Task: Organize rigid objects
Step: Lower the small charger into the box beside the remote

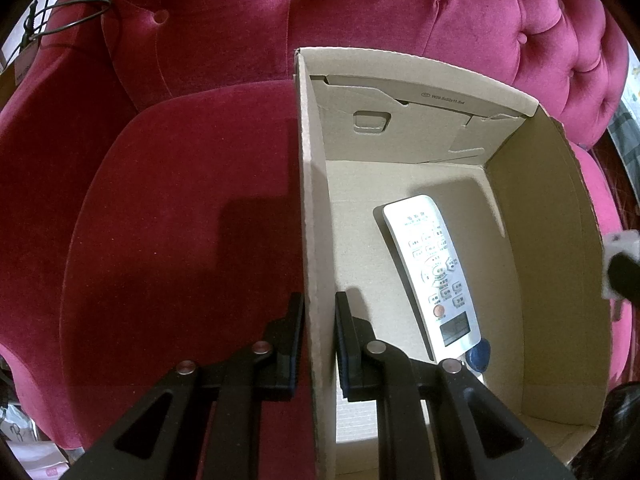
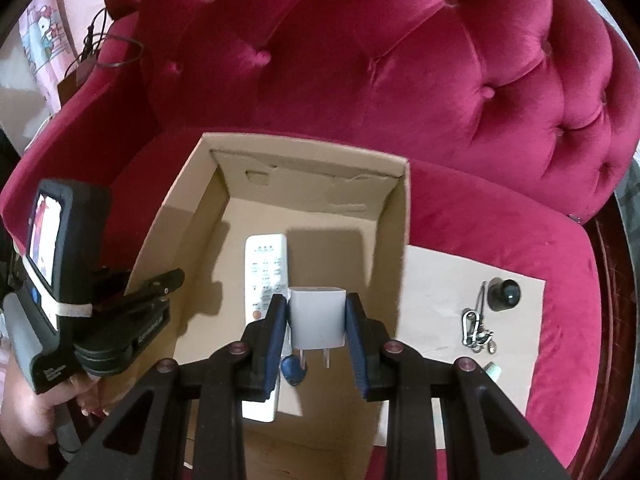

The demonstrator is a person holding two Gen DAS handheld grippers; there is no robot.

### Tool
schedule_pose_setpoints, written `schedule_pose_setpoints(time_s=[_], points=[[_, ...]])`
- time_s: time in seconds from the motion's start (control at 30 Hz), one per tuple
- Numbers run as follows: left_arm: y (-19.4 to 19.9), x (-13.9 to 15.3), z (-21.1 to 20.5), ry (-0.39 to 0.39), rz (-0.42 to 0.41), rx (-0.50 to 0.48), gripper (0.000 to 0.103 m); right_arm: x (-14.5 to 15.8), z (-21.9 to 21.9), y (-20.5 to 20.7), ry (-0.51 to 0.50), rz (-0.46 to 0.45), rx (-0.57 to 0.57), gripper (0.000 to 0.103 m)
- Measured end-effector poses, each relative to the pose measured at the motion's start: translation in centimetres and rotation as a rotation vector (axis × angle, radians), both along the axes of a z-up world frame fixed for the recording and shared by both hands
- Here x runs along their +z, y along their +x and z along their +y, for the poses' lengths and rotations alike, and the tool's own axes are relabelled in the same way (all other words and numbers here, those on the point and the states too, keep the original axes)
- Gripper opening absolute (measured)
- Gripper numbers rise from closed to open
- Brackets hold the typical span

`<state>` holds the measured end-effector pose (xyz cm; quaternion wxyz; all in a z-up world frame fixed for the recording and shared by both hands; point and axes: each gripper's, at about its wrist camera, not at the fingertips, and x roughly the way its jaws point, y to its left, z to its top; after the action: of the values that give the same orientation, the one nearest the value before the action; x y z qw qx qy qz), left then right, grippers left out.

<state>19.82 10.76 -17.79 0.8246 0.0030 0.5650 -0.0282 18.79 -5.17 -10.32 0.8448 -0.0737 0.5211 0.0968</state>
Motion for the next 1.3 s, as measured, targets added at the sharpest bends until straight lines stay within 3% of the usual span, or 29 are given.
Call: schedule_pose_setpoints(time_s=[0.83, 1.3], points=[[0.1, 0.0, 0.1, 0.003, -0.001, -0.002, 0.016, -9.3, 2.6, 0.8, -0.074, 0.194, 0.005, 0.031], [0.0, 0.0, 0.1, 0.006, -0.001, -0.003, 0.016, -10.4, 2.2, 0.4, -0.074, 0.217, 0.008, 0.031]])
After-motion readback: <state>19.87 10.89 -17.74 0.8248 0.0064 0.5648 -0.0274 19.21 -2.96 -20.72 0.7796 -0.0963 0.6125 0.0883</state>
